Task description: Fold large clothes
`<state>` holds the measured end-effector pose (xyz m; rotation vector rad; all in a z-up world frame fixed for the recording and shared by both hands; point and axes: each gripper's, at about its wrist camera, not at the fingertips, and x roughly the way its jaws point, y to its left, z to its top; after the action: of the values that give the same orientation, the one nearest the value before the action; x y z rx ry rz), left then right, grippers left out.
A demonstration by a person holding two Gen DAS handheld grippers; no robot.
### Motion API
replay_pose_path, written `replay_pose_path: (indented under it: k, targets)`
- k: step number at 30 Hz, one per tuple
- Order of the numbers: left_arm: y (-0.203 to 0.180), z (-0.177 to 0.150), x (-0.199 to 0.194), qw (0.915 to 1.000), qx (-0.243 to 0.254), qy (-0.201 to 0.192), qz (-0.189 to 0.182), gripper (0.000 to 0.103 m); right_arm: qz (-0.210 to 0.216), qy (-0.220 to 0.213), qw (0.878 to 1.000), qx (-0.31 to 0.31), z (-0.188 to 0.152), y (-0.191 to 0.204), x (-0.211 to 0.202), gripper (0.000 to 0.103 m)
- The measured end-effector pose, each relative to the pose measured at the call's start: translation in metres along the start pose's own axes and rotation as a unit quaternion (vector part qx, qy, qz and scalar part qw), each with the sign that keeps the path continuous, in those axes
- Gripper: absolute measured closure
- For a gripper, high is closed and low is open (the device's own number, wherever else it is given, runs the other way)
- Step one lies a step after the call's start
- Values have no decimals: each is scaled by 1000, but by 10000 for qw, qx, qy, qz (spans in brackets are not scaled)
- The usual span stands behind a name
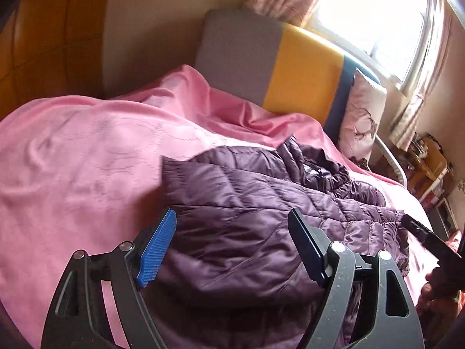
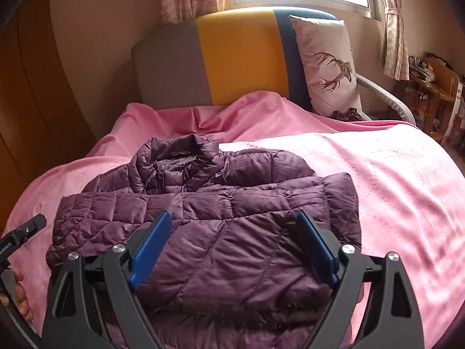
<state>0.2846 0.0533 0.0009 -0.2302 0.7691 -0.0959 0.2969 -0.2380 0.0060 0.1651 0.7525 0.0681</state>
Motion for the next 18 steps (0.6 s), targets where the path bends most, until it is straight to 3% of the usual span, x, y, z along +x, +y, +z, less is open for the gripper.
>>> replay_pose_path:
  k: [5, 8, 18]
  targets:
    - [-15, -4, 51, 9986, 190, 487, 59, 25, -380, 330, 9987, 43, -2, -10, 53, 12]
    - [-10, -19, 72, 9972, 217, 710, 56, 25, -375, 480, 9981, -16, -15, -19, 74, 11]
    - [-13, -40, 81, 9973, 396, 587, 212, 25, -567, 666, 9957, -306, -30, -16, 108, 11]
